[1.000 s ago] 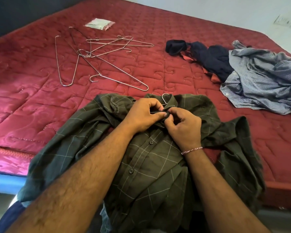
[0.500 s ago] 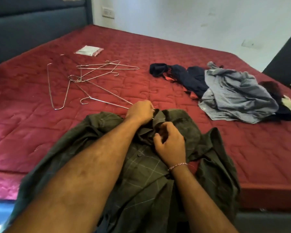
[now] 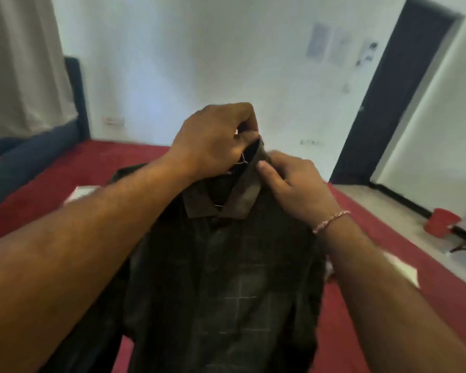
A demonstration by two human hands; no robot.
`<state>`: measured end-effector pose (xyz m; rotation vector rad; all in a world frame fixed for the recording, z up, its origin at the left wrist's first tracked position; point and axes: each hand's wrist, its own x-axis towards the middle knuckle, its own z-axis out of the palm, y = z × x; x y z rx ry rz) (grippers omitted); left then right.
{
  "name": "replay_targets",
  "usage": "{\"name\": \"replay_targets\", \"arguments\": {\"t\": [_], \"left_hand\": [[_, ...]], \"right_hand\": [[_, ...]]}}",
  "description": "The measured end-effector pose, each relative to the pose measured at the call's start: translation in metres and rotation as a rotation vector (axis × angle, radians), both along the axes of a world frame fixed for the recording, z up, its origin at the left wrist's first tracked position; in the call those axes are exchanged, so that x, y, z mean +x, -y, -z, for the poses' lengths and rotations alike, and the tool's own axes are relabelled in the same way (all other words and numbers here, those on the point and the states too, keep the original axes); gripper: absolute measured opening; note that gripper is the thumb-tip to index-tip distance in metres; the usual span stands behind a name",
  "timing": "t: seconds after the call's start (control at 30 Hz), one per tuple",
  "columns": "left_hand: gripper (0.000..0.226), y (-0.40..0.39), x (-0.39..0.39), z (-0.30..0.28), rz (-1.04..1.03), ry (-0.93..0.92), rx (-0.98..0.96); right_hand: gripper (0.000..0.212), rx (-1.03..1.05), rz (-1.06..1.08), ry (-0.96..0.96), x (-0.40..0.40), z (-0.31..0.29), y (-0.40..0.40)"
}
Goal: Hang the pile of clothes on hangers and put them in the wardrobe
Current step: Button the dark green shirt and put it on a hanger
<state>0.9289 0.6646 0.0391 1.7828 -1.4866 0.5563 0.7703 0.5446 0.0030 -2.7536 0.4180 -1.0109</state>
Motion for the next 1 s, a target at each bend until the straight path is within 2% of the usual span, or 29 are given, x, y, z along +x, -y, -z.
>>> {"name": "replay_targets", "arguments": {"t": [0.07,0.2,0.37,0.47,0.57,0.63,0.73,0.77,0.83,0.9,0.93,1.0], "left_hand": [[0.005,0.012,-0.006,-0.090,0.016,0.037,0.008],[0.013,0.027,-0.016,-0.254,0.204,-0.057,0.017],[0.027,0.034,-0.038,-0.386,0.395,-0.133,0.159],[0.035,0.038,-0.036,-0.421,0.455,-0.061,0.239],[0.029,0.041,-0.034,-0.441,0.524,0.021,0.162],[0.023,0.042,-0.045,-0.452,0.612,0.024,0.097],[0.024,0.039,-0.080,-0.472,0.710,-0.006,0.029],[0.025,0.038,-0.097,-0.482,0.746,-0.012,0.022],[0.026,0.036,-0.128,-0.499,0.798,-0.026,0.021],[0.028,0.030,-0.165,-0.515,0.858,-0.025,0.001],[0.028,0.025,-0.187,-0.520,0.898,-0.026,-0.013],[0.029,0.013,-0.226,-0.528,0.965,-0.044,-0.020]], "right_hand": [[0.030,0.034,0.001,-0.076,-0.020,-0.098,0.014],[0.021,0.102,0.072,0.090,-0.060,-0.254,0.018],[0.020,0.116,0.265,0.227,-0.100,-0.377,0.007],[0.023,0.114,0.389,0.273,-0.129,-0.419,-0.013],[0.032,0.138,0.570,0.345,-0.159,-0.438,-0.038],[0.037,0.227,0.664,0.362,-0.179,-0.450,-0.062],[0.042,0.347,0.756,0.266,-0.210,-0.473,-0.104],[0.036,0.322,0.792,0.213,-0.224,-0.483,-0.120],[0.008,0.184,0.889,0.147,-0.247,-0.498,-0.153],[0.032,0.052,0.919,0.250,-0.271,-0.508,-0.190],[0.034,0.048,0.909,0.348,-0.283,-0.513,-0.211],[0.025,0.016,0.979,0.399,-0.297,-0.521,-0.244]]}}
